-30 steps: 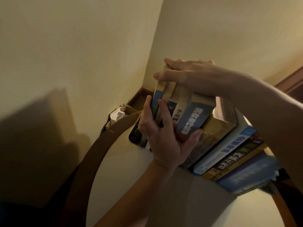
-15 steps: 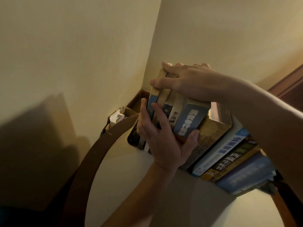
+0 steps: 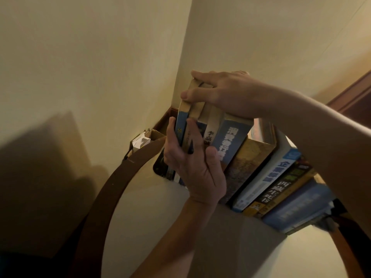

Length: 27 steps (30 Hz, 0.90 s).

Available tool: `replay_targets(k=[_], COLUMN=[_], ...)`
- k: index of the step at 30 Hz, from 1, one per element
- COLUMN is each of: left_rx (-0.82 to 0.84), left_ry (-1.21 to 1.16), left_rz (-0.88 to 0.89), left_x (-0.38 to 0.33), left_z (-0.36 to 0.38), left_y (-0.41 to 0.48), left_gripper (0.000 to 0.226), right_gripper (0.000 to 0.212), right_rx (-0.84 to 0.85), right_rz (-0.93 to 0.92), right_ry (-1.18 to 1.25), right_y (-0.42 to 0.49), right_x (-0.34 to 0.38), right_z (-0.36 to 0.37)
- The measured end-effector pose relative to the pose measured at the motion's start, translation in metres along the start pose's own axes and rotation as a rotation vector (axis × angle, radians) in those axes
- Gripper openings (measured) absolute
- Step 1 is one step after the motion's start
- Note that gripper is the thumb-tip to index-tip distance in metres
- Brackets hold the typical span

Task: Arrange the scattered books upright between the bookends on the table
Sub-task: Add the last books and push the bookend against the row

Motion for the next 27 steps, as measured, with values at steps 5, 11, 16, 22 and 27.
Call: replay_targets(k=[5,11,16,22,27], left_rx=[-0.003,-0.014,-0.028,-0.029,-0.019], left_ry=[0.038,0.068,0.056,0.083,0.095], left_rz=[0.030,0.021,0.004,0.006,0.022], left_x=[0.001,0.002,0.003,0.003,0.002], left_z=[0.000,0.002,0.002,0.004,0.005], left_y=[-0.002,-0.003,-0.001,-0.003,-0.003], left_gripper=[0.054,0.057,0.059,0.059,0.054], right_gripper=[0.085,0.088,0.092,0.083,0.081], right_rx=[0.025,0.015,0.057,0.071,0.073], right_rz=[-0.008,-0.004,0.024,-0.014,-0.023], right_ry=[-0.043,-0.040,-0.123,-0.106,-0.111], right_y=[0.004,0.003,0.002,-0.006,-0.010], right_x=[-0.001,-0.004,-0.003,0.003,0.007], right_z=[0.002,0.000,0.001,0.002,0.002])
Point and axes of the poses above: each hand's wrist, its own y-axis towards the middle knuckle, its own z-axis out of the palm, x = y × z, the point moved 10 cm from there along y, towards the middle knuckle, and after that the axes turned 4 degrees about -x, right-handed, at the moved point
